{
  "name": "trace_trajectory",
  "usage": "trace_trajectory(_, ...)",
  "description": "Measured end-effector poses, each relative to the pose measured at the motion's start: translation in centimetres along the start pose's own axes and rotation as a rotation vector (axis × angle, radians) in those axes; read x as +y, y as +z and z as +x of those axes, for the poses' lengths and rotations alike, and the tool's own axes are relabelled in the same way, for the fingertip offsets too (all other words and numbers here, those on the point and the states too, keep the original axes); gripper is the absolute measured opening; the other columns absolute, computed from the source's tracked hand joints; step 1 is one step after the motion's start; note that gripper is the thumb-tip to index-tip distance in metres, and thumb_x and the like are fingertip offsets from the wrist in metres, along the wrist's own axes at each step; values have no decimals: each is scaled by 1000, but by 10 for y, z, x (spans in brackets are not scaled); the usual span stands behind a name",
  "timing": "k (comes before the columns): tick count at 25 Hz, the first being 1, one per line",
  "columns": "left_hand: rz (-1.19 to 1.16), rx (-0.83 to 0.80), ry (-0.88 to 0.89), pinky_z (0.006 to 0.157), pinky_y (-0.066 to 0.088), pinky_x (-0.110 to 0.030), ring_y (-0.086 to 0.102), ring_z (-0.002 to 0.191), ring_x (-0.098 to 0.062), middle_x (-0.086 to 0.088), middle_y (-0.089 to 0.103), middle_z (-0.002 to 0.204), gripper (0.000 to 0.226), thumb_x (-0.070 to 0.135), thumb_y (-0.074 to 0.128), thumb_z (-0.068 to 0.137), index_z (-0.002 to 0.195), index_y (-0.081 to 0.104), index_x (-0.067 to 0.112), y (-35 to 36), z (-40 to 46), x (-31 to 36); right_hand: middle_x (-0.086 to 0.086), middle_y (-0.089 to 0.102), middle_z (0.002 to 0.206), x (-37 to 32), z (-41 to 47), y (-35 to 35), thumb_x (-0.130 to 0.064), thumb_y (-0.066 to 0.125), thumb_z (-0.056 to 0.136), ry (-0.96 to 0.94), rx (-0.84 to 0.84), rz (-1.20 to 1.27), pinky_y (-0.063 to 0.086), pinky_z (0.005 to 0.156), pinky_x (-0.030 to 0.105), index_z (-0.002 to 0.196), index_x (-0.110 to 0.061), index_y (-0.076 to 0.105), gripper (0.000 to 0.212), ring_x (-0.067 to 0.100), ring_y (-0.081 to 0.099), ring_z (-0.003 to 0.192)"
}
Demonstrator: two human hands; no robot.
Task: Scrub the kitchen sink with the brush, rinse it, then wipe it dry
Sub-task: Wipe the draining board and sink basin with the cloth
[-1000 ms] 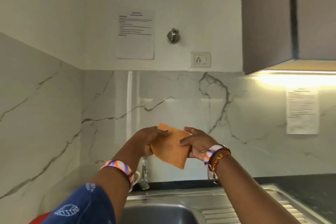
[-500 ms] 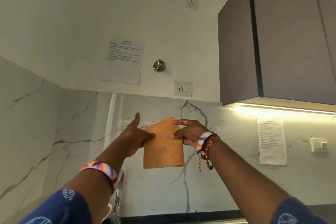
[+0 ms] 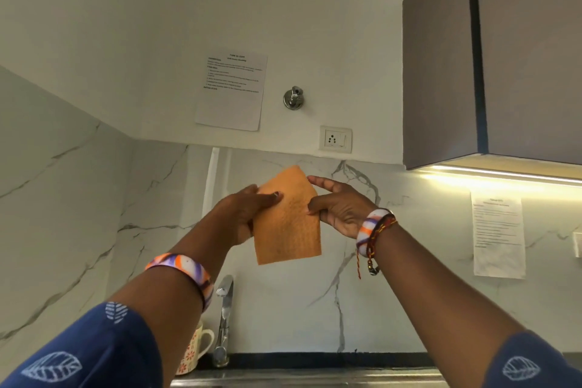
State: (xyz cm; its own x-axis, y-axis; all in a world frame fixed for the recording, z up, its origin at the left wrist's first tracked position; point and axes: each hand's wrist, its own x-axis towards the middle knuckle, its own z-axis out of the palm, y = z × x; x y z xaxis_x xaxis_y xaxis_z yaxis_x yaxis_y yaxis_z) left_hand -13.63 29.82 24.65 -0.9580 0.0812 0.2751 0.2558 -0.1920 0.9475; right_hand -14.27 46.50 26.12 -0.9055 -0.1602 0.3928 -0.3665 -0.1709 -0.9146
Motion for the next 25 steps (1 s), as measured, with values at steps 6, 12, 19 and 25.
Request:
trace_trajectory(6, 269, 1, 58, 97, 42, -44, 46, 122, -37, -14, 40, 141, 79, 2, 73, 77, 144, 36, 17, -1, 0, -9, 20, 46, 139, 21, -18, -6, 8, 70, 75, 166, -42, -305, 56, 81, 39, 144, -2, 29, 81, 28, 60, 100)
trace_trajectory(12, 983, 23, 159, 78, 51, -31, 58, 87, -23, -13, 61, 93, 37, 25, 78, 75, 96, 64, -3, 0, 6, -19, 21, 59, 117, 27, -16, -12, 12, 71, 69, 24, 58, -403, 51, 95, 36, 132, -8, 51, 69, 33, 59, 108)
trace_trajectory(19, 877, 51, 375, 74, 50, -29, 60, 86, -19, -3, 64, 90, 19, 31, 70, 82, 89, 66, 13, -12, -8, -25, 13, 70, 84, 30, -38, -3, 6, 76, 65, -248, 154, -581, 58, 66, 30, 96, -11, 69, 37, 20, 66, 74)
trace_trajectory(25, 374, 31, 221, 60, 50, -28, 60, 73, -18, -8, 61, 87, 18, 27, 64, 87, 93, 61, 10, -27, -14, -46, 0, 68, 79, 66, -38, 16, -23, 78, 71, -327, 463, -358, 50, 65, 29, 79, -23, 68, 13, 16, 63, 76)
